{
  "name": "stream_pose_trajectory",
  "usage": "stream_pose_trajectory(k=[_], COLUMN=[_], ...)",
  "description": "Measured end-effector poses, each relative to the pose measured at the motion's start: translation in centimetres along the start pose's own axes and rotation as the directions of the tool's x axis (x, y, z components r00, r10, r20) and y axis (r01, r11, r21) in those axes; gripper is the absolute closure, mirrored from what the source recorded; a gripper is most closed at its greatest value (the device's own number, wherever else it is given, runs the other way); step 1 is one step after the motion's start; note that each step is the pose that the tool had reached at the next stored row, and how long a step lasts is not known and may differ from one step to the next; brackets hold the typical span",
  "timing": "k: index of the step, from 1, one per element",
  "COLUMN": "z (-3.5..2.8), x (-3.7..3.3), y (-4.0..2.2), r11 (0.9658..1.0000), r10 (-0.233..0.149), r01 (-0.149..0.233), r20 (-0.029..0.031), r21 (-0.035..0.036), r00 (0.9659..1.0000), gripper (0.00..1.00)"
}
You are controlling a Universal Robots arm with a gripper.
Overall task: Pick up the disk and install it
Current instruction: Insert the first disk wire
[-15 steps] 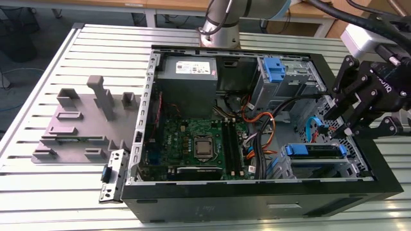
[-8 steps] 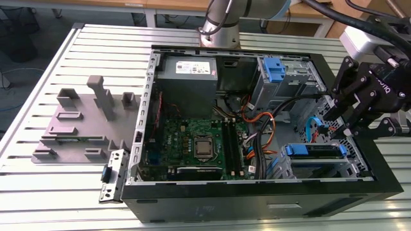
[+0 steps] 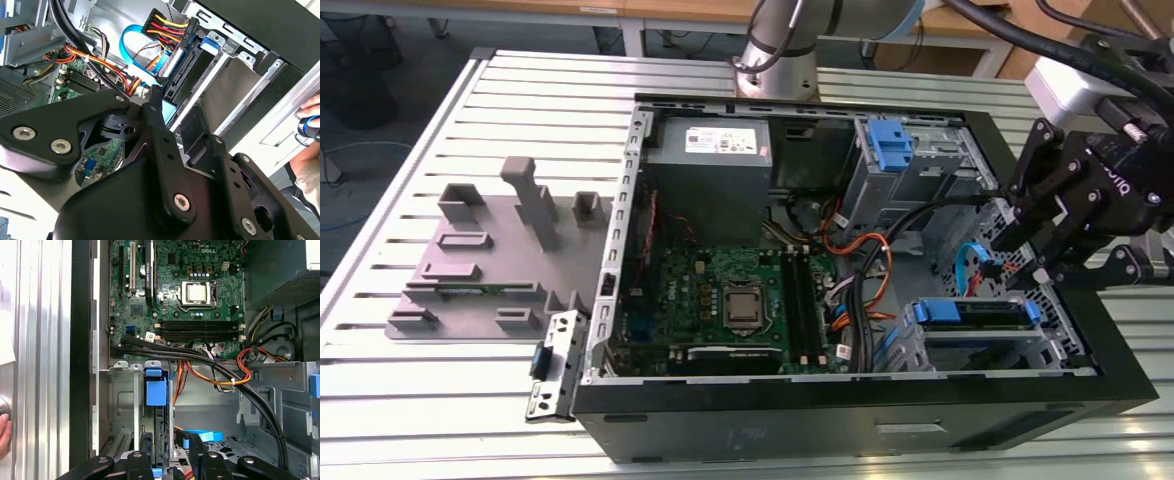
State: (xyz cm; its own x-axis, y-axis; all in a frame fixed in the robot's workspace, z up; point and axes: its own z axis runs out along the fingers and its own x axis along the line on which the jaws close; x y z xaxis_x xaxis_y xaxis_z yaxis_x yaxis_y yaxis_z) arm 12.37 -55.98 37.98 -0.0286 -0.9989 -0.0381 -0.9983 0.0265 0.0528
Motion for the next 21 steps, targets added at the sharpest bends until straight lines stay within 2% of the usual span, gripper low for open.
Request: stream_pose_trajectory(k=[7, 21], z=[0.18, 1.91], x=[-0.34, -0.44], y=[0.00, -0.11], r11=[1.0000, 1.0000], r10=[0.000, 0.000], r01=[0.000, 0.000], r20=[0.0005, 0.0015], r21=[0.0000, -0.0001], r00=[1.0000, 1.0000], gripper=[0.58, 0.58])
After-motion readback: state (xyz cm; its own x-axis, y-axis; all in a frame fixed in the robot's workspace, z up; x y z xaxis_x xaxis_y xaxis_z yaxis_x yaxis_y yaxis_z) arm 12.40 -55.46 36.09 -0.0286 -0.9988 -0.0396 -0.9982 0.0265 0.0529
